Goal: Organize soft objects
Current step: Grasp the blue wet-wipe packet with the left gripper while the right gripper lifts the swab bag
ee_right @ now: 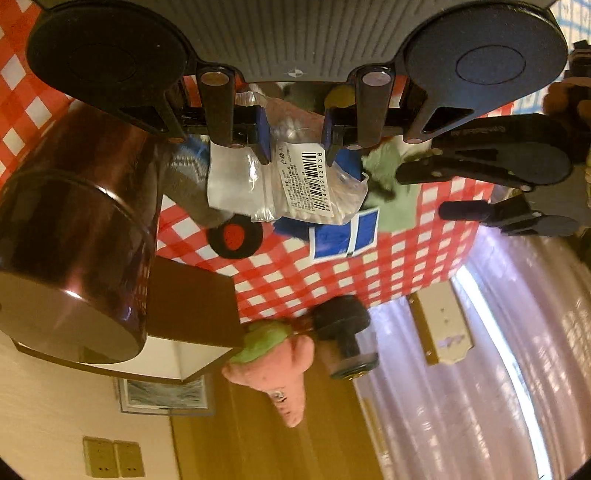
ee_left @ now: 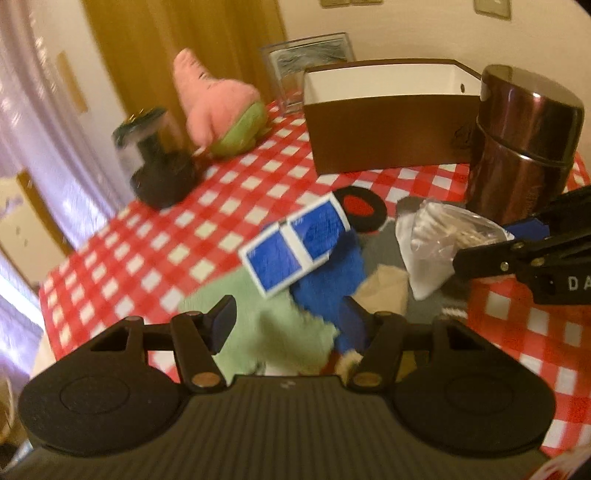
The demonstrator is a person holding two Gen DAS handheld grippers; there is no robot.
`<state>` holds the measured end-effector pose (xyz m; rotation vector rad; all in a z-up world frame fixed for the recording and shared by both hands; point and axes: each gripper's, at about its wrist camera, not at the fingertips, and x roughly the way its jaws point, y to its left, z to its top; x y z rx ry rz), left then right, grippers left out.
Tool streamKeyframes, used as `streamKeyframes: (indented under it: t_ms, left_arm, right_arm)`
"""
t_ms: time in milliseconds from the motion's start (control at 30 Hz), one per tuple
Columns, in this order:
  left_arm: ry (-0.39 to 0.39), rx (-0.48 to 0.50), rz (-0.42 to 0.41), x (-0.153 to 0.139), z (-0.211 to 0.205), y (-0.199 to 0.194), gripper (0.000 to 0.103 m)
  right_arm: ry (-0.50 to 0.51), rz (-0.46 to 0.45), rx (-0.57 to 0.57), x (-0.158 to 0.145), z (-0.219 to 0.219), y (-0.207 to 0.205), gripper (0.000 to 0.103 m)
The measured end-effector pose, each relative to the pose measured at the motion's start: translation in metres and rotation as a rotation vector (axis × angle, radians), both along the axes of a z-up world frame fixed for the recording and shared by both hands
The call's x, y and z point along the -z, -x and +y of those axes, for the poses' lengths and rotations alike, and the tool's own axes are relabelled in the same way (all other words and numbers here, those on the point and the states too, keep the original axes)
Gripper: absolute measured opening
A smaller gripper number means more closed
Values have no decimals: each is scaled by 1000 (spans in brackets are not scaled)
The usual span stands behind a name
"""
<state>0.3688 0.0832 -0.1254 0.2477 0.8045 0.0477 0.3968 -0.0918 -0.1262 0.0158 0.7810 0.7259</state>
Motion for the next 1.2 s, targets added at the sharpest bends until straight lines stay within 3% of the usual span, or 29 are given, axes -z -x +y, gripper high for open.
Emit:
streamKeyframes:
  t_ms: [333,633,700,1000,1200]
  left_arm:
    - [-129,117,8,38,-2,-42,55]
    - [-176,170,-40,47,-3,-45,39]
    - [-179,183,-59,45,-4,-45,30]
    - [-126,181,-126,31,5,-34,4]
    - [1,102,-143,12,30,-24,1]
  right_arm:
    - [-1,24,45,8,8,-20,28]
    - [14,48,69,14,11,-27,28]
    - [21,48,72,14,12,-27,28]
    - [25,48,83,14,12,-26,28]
    - [16,34,79,7,15,-21,28]
